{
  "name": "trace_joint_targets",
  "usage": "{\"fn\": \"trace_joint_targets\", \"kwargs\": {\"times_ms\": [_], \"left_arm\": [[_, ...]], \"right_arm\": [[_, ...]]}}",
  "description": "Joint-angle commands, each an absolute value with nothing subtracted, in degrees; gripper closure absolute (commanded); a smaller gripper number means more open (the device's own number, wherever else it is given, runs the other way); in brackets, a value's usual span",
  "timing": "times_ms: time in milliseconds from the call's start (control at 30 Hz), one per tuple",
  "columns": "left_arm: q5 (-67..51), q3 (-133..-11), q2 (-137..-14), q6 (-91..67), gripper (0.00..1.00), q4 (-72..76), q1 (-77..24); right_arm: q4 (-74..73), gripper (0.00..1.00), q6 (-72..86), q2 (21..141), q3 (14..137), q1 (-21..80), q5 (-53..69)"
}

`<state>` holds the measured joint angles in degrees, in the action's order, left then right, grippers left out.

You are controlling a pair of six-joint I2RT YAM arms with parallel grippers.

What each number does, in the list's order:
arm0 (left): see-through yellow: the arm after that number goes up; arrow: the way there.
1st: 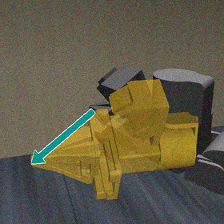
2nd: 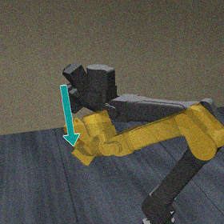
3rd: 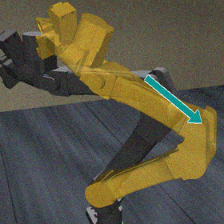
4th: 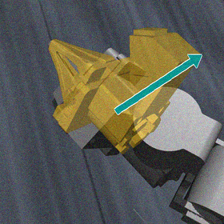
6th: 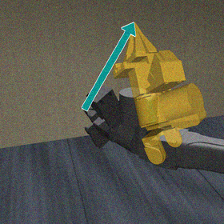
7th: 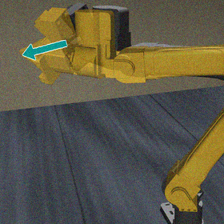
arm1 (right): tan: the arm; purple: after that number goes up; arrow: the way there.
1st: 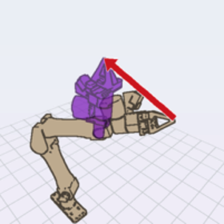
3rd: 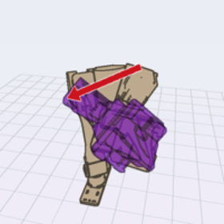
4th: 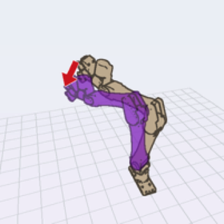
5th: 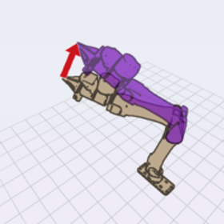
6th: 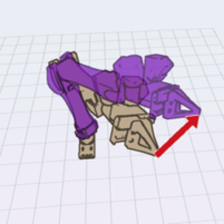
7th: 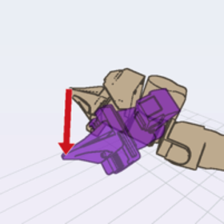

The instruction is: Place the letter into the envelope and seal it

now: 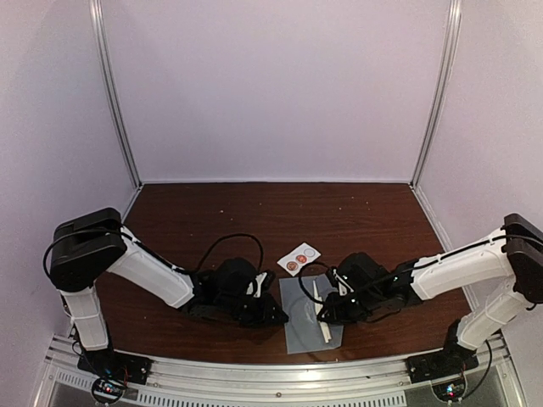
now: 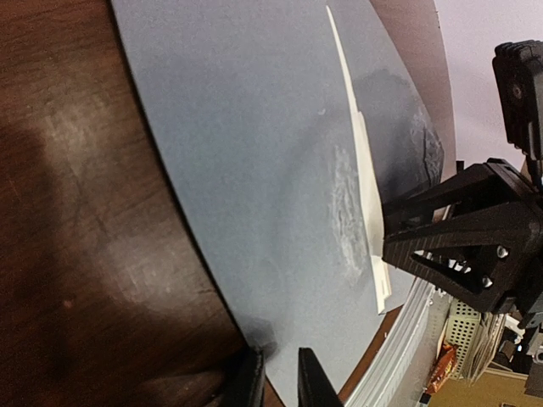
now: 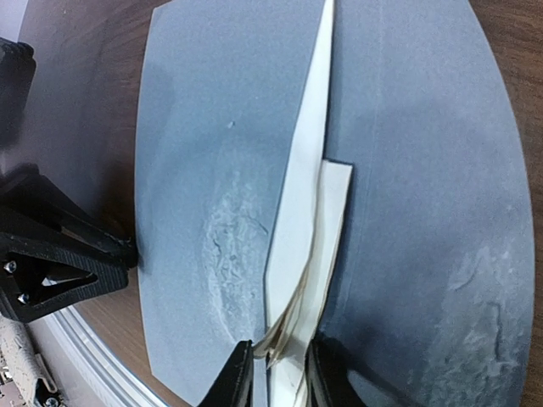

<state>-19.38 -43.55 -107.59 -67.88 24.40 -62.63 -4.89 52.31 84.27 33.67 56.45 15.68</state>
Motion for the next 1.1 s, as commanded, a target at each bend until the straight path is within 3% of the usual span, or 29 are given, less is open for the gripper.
{"fn": "trace_joint_targets", "kwargs": {"times_ms": [0, 1067], "left_arm": [[-20.19, -44.17, -108.98, -67.99, 0.84, 26.76, -62.86], [-20.31, -43.89, -108.90, -68.32, 0.86, 28.92, -62.86]], "right_arm": [[-4.66, 0.76, 52.82, 86.20, 34.87, 57.86, 16.61], [-3.05, 0.73, 53.50, 85.60, 35.70, 58.80, 15.60]]}}
